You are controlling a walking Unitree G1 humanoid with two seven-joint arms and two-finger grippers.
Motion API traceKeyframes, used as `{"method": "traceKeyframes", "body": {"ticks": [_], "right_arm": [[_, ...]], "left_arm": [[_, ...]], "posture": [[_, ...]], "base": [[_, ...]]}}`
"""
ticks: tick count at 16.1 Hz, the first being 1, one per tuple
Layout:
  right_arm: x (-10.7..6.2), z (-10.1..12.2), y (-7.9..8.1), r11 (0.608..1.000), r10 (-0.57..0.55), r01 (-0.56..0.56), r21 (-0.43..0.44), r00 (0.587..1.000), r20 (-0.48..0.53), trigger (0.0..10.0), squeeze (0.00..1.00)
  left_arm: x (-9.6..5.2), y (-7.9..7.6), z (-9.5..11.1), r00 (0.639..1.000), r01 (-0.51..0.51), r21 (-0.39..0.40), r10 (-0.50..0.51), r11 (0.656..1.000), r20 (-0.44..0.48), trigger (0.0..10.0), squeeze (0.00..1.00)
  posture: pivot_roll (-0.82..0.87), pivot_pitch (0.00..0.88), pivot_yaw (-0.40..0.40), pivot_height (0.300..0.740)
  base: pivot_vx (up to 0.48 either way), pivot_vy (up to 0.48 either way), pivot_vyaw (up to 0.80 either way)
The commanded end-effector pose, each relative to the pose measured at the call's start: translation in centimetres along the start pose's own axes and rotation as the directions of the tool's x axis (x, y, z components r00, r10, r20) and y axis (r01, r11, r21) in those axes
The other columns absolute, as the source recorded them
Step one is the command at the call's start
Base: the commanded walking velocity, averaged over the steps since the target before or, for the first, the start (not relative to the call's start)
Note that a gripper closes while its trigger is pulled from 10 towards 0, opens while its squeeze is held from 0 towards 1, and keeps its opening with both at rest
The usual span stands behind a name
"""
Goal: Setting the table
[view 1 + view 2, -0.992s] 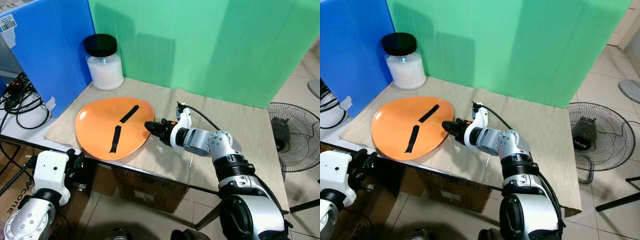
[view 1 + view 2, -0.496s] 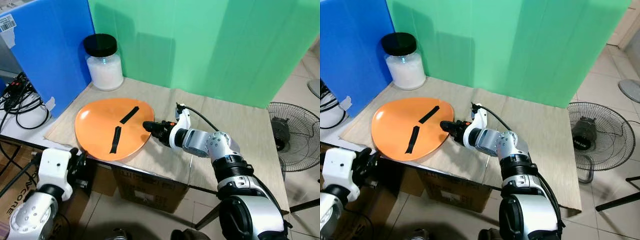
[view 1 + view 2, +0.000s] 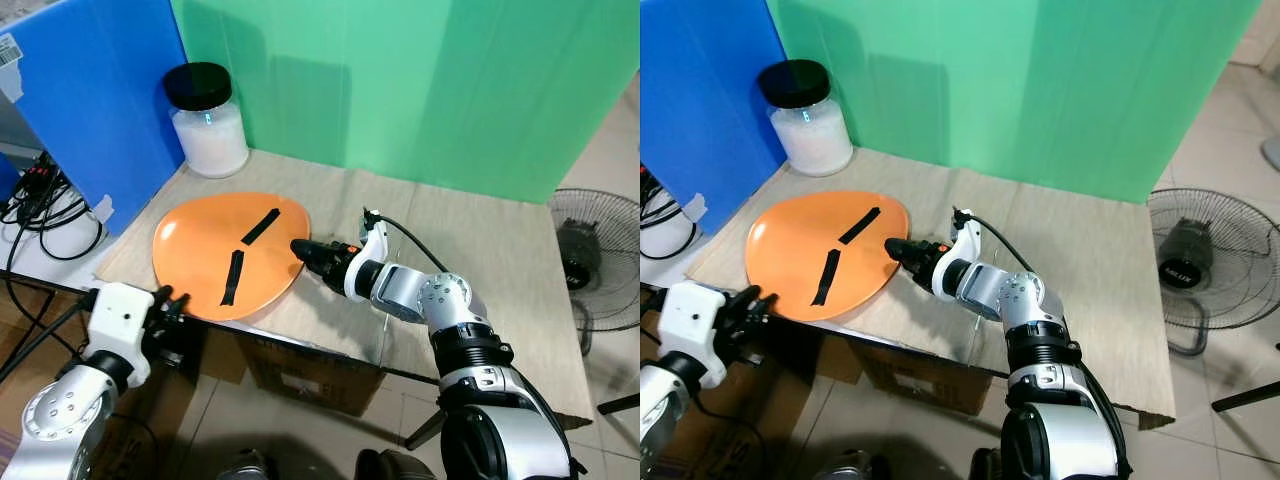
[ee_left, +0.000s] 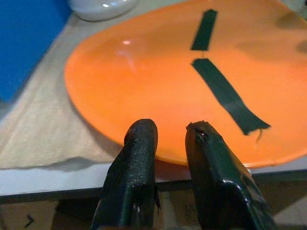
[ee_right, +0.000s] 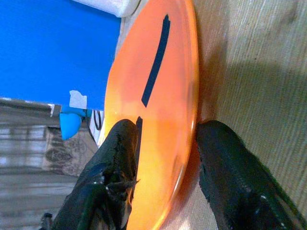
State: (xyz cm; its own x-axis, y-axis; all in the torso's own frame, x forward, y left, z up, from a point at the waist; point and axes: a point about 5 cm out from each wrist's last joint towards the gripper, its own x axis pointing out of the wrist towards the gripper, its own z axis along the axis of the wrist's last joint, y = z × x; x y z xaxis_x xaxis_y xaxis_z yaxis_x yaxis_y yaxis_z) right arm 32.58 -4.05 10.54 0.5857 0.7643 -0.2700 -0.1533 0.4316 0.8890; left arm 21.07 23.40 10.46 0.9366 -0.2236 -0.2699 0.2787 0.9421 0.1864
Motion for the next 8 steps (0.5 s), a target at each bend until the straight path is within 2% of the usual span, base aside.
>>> {"method": "traceKeyframes", "body": {"ticks": [1,8], "right_arm": [[1.9,-3.3,1.6,0.994,0.085,-0.082,0.07,0.995,-0.042,10.0,0.0],[2.7,-5.5,2.9,0.99,0.136,-0.131,0.045,0.983,-0.123,10.0,0.0]], "left_arm": [[0.1,0.1,0.1,1.0,0.021,0.008,-0.021,1.0,0.004,10.0,0.0],[0.4,-0.8,-0.8,0.997,0.082,-0.015,-0.082,0.997,-0.012,10.0,0.0]], "posture": [[0.01,0.117,0.06,0.74],[0.01,0.105,0.025,0.74]], "base": [[0.0,0.0,0.0],[0.0,0.0,0.0]]}}
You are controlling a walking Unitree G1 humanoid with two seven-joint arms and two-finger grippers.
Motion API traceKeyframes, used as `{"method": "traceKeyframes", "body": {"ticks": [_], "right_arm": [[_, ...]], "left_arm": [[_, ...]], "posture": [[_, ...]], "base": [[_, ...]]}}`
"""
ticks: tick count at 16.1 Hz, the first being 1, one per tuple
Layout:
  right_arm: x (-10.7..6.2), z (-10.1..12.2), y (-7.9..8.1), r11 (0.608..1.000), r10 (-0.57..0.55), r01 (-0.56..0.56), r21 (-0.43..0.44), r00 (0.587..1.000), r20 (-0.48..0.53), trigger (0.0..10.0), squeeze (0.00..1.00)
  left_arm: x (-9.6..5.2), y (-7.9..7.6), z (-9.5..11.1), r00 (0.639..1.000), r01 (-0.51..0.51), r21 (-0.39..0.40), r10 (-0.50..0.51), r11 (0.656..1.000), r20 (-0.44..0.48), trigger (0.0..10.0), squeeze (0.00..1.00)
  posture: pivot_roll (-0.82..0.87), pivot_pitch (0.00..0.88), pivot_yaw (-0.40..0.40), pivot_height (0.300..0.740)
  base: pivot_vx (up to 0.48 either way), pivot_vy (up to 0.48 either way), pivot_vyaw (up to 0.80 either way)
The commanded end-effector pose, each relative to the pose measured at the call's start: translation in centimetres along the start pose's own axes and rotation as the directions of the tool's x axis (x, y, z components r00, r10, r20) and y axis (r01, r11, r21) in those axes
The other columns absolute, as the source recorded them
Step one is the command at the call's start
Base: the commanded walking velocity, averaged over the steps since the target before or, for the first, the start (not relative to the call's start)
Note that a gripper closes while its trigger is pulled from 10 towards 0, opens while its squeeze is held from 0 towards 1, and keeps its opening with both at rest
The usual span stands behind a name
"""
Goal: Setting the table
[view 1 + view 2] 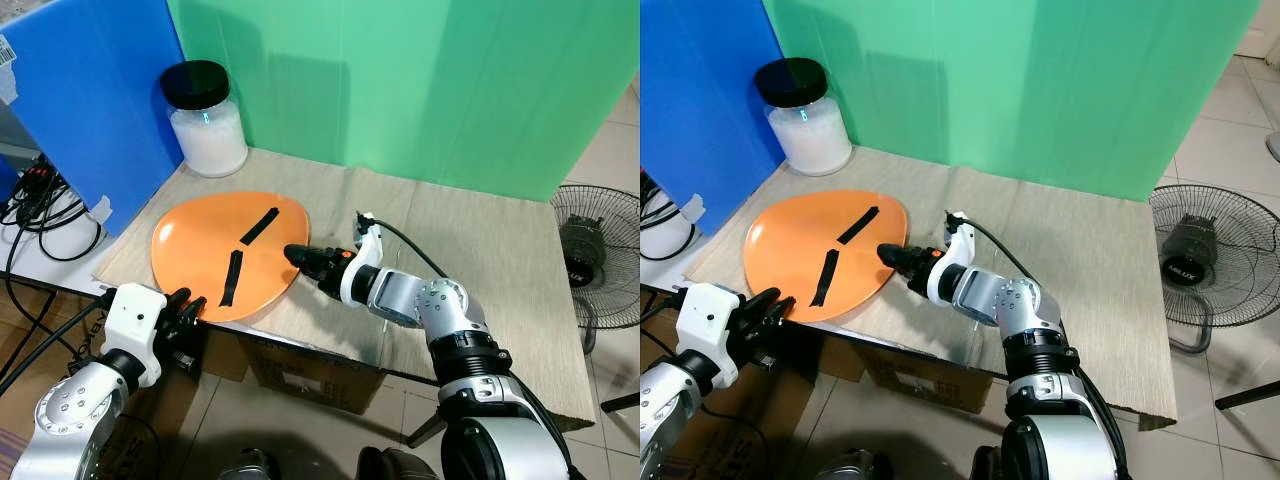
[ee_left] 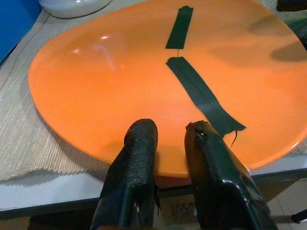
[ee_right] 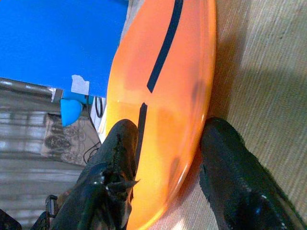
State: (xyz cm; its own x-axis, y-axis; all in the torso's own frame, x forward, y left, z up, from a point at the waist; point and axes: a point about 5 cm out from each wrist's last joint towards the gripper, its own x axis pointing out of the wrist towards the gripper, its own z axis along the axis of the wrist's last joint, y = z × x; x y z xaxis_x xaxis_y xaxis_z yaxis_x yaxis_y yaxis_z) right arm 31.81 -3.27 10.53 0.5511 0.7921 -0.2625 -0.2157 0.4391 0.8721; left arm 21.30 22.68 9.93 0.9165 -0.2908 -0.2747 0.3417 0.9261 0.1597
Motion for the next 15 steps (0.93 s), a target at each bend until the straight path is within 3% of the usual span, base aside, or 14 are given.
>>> {"method": "traceKeyframes", "body": {"ticks": [1,3,5,6,7,8,9,15], "right_arm": [[2.9,-4.4,2.7,0.989,0.118,-0.11,0.096,0.99,-0.083,10.0,0.0],[3.0,-4.6,2.8,0.99,0.115,-0.107,0.091,0.99,-0.088,10.0,0.0],[3.2,-4.7,2.7,0.991,0.102,-0.094,0.096,0.991,-0.085,5.5,0.0],[3.2,-4.8,2.7,0.991,0.103,-0.095,0.097,0.991,-0.087,5.5,0.0],[3.3,-5.0,2.8,0.99,0.107,-0.098,0.097,0.99,-0.092,3.9,0.0],[3.3,-5.1,2.8,0.99,0.109,-0.099,0.098,0.989,-0.097,3.1,0.0],[3.4,-5.5,2.8,0.99,0.108,-0.097,0.1,0.988,-0.11,0.0,0.0],[3.6,-6.0,2.5,0.992,0.086,-0.074,0.099,0.988,-0.129,0.0,0.0]], "left_arm": [[0.0,-0.2,-0.6,1.0,0.016,-0.007,-0.016,1.0,-0.022,10.0,0.0],[0.1,-0.2,-0.8,0.999,0.019,-0.009,-0.02,1.0,-0.025,10.0,0.0],[0.2,-0.2,-1.1,0.999,0.022,-0.009,-0.022,1.0,-0.033,10.0,0.0],[0.2,-0.2,-1.2,0.999,0.022,-0.009,-0.022,1.0,-0.034,10.0,0.0],[0.2,-0.2,-1.3,0.999,0.022,-0.01,-0.022,1.0,-0.036,10.0,0.0],[0.3,-0.2,-1.3,0.999,0.021,-0.01,-0.022,1.0,-0.037,10.0,0.0],[0.3,-0.2,-1.4,0.999,0.021,-0.01,-0.021,1.0,-0.036,10.0,0.0],[0.5,-0.3,-1.3,1.0,0.019,-0.012,-0.02,1.0,-0.024,10.0,0.0]], "posture": [[0.01,0.102,0.022,0.74],[0.01,0.095,0.016,0.74],[0.0,0.088,0.011,0.74],[0.0,0.087,0.011,0.74],[0.0,0.086,0.01,0.74],[0.0,0.084,0.009,0.74],[0.0,0.083,0.007,0.74],[0.0,0.088,-0.003,0.74]], "base": [[0.0,0.0,0.0],[0.0,0.0,0.0],[0.0,0.0,0.0],[0.0,0.0,0.0],[0.0,0.0,0.0],[0.0,0.0,0.0],[0.0,0.0,0.0],[0.0,0.0,0.0]]}}
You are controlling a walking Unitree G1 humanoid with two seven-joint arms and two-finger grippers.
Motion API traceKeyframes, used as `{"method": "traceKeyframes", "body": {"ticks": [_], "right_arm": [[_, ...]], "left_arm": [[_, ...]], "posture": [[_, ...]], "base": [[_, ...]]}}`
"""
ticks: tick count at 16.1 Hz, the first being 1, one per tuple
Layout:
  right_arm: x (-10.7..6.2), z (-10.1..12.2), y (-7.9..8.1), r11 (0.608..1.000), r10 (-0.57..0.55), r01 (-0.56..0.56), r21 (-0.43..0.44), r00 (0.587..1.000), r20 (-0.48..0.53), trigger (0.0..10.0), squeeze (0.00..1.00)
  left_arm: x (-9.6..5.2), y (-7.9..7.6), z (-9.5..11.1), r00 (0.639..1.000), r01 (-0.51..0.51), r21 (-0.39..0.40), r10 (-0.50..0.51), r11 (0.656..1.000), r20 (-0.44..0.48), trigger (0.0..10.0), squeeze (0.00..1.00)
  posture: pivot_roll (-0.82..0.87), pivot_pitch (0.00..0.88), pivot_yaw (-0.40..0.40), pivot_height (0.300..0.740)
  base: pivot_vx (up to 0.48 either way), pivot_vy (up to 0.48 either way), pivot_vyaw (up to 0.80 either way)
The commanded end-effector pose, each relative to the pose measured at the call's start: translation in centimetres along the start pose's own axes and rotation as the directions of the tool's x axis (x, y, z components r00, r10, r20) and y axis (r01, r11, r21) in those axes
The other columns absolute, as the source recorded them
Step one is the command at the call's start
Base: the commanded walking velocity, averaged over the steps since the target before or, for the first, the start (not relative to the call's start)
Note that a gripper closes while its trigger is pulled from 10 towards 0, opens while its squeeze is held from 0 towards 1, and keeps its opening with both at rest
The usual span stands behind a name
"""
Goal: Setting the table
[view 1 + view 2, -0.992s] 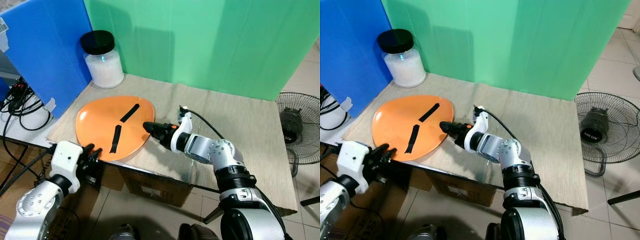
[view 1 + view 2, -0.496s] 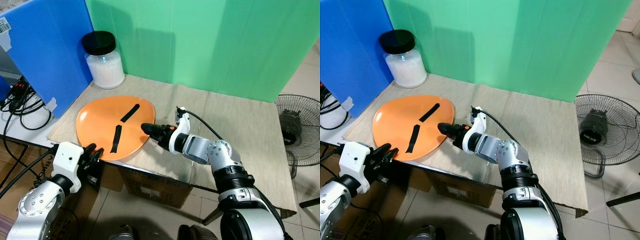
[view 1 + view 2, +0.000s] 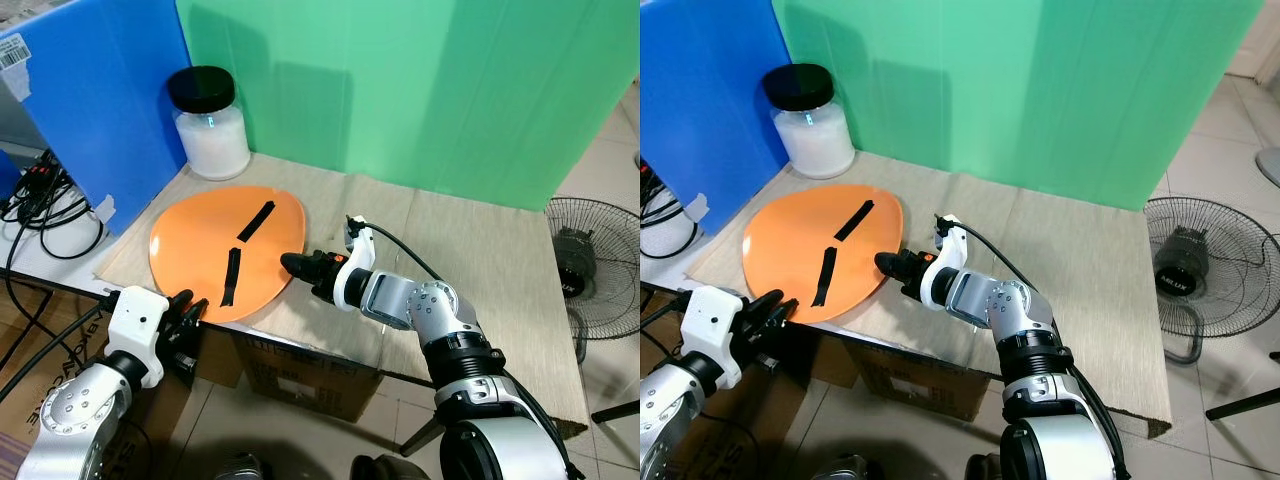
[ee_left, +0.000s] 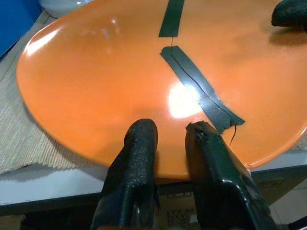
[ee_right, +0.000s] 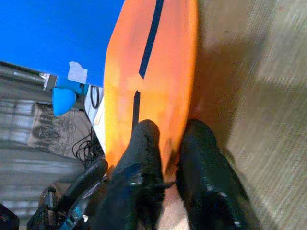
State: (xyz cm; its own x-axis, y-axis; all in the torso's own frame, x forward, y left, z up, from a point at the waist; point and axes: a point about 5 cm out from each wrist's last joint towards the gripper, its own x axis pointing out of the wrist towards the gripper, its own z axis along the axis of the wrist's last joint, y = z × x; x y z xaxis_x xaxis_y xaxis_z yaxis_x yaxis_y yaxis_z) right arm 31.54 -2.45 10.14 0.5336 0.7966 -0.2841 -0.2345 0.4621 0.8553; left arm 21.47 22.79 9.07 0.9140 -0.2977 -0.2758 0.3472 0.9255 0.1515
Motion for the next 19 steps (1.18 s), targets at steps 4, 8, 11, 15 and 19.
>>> {"method": "traceKeyframes", "body": {"ticks": [4,8,11,15,19], "right_arm": [[3.0,-4.9,2.4,0.989,0.091,-0.078,0.129,0.991,-0.096,0.0,0.0],[3.0,-4.7,2.3,0.99,0.081,-0.07,0.124,0.993,-0.088,0.0,0.0],[2.8,-3.7,1.8,0.988,0.058,-0.052,0.144,0.998,-0.039,0.0,0.0],[1.7,-1.2,1.5,0.984,0.054,-0.062,0.168,0.997,0.057,0.0,0.0],[-0.6,2.1,0.8,0.98,0.054,-0.085,0.178,0.984,0.17,0.0,0.0]], "left_arm": [[0.1,-0.3,-0.6,1.0,0.003,-0.005,-0.003,1.0,-0.021,10.0,0.0],[0.2,-0.1,0.6,1.0,-0.006,0.025,0.005,1.0,0.019,10.0,0.0],[-0.1,-1.4,5.3,0.983,-0.012,0.051,0.002,0.999,0.184,10.0,0.0],[-0.6,-2.8,8.2,0.958,-0.02,0.034,0.009,0.999,0.288,10.0,0.0],[-1.4,-2.9,8.1,0.963,-0.057,0.011,0.052,0.998,0.265,10.0,0.0]], "posture": [[0.0,0.087,-0.004,0.74],[0.0,0.086,0.001,0.74],[0.0,0.084,0.007,0.74],[0.01,0.082,0.002,0.74],[0.01,0.075,0.006,0.74]], "base": [[0.0,0.0,0.0],[0.0,0.0,0.0],[0.0,0.0,0.0],[0.0,0.0,0.0],[0.0,0.0,0.0]]}}
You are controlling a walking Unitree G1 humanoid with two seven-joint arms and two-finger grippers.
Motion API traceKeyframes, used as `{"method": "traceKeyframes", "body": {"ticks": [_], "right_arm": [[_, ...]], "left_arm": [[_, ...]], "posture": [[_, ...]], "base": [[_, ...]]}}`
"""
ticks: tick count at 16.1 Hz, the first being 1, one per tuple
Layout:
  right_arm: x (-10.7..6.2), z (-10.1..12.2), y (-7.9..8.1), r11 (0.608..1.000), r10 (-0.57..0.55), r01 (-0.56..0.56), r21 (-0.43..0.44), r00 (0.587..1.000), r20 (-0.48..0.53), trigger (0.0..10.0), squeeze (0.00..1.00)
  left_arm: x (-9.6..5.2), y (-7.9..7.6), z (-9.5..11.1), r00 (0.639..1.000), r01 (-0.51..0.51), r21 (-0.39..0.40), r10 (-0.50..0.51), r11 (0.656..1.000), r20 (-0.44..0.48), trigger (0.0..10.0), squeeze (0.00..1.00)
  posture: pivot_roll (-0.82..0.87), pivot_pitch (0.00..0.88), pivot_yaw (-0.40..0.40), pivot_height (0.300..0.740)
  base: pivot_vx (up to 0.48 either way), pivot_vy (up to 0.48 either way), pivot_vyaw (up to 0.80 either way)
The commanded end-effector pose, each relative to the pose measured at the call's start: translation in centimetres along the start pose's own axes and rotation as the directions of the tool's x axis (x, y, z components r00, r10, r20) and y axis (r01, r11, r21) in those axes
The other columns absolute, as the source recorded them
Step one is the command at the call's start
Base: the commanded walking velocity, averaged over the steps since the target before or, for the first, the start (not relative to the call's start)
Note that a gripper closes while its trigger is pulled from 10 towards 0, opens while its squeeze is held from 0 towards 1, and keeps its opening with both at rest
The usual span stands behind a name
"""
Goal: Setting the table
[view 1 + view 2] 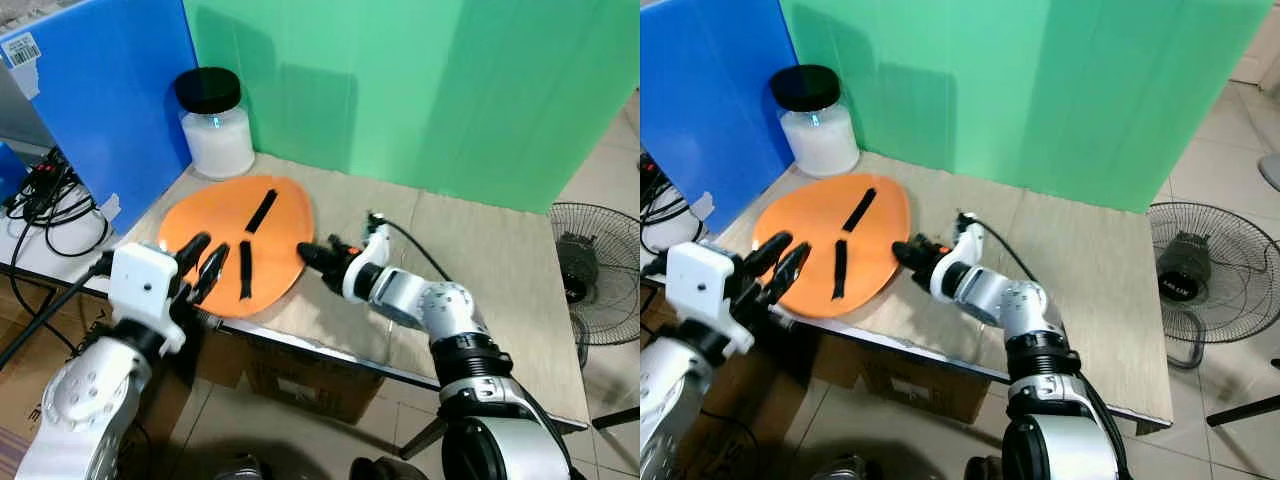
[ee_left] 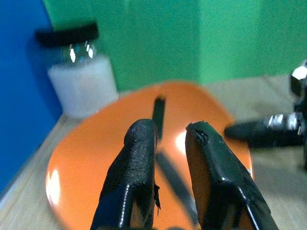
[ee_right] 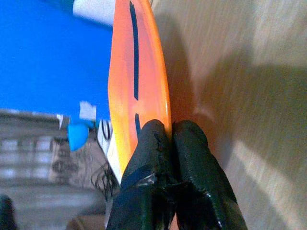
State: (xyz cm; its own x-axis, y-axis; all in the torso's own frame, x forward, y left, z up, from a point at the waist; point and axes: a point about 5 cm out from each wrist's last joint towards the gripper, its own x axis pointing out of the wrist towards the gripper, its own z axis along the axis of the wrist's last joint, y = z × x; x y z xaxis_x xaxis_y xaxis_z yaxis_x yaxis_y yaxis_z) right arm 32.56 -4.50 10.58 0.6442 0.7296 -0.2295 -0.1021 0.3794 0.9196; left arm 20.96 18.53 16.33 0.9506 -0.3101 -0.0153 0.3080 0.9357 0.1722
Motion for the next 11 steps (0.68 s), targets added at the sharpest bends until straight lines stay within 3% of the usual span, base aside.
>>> {"method": "traceKeyframes", "body": {"ticks": [1,2,7,8,11], "right_arm": [[0.0,0.9,1.6,0.997,0.073,-0.073,0.014,0.996,0.046,0.0,0.0],[-1.0,2.2,1.7,0.996,0.087,-0.087,-0.015,0.993,0.079,0.0,0.0],[-3.0,4.2,2.0,0.982,0.176,-0.167,-0.088,0.978,0.109,0.0,0.0],[-3.8,4.5,2.1,0.971,0.218,-0.206,-0.119,0.971,0.101,0.0,0.0],[-5.3,5.1,2.0,0.954,0.272,-0.257,-0.156,0.958,0.089,0.0,0.0]], "left_arm": [[-0.2,0.1,0.3,1.0,-0.019,0.005,0.019,1.0,-0.002,10.0,0.0],[-0.4,0.2,0.3,0.999,-0.037,-0.013,0.037,0.999,-0.012,10.0,0.0],[-0.7,1.1,-0.2,0.995,-0.095,-0.068,0.093,0.993,-0.04,10.0,0.0],[-1.0,1.8,-0.4,0.992,-0.128,-0.131,0.124,0.983,-0.039,10.0,1.0],[-1.7,3.0,0.0,0.984,-0.156,-0.311,0.173,0.938,0.03,10.0,1.0]], "posture": [[0.02,0.075,0.007,0.74],[0.02,0.073,0.007,0.74],[0.01,0.068,0.012,0.74],[0.01,0.067,0.016,0.74],[0.01,0.067,0.022,0.74]], "base": [[0.0,0.0,0.0],[0.0,0.0,0.0],[0.0,0.0,0.0],[0.0,0.0,0.0],[0.0,0.0,0.0]]}}
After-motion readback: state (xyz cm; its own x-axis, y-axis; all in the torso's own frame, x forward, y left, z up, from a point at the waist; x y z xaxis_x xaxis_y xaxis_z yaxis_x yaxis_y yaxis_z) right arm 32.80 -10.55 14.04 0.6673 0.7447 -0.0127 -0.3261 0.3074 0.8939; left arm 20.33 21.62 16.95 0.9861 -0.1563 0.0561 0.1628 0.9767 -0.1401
